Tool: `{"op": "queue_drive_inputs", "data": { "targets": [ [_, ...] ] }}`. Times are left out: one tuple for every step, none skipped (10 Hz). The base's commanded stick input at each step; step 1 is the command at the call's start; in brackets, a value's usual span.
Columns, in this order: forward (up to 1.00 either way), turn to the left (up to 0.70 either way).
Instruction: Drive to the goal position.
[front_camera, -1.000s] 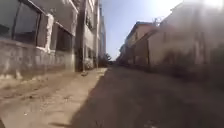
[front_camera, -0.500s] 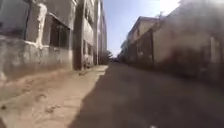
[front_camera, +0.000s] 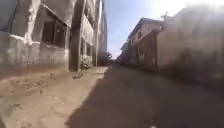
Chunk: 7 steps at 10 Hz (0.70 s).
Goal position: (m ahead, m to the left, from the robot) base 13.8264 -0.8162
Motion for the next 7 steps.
{"op": "queue_drive_inputs", "data": {
  "targets": [
    [1.00, -0.27],
    [1.00, 0.00],
    [1.00, 0.00],
    [1.00, 0.00],
    [1.00, 0.00],
    [1.00, 0.00],
    [1.00, 0.00]
  ]
}}
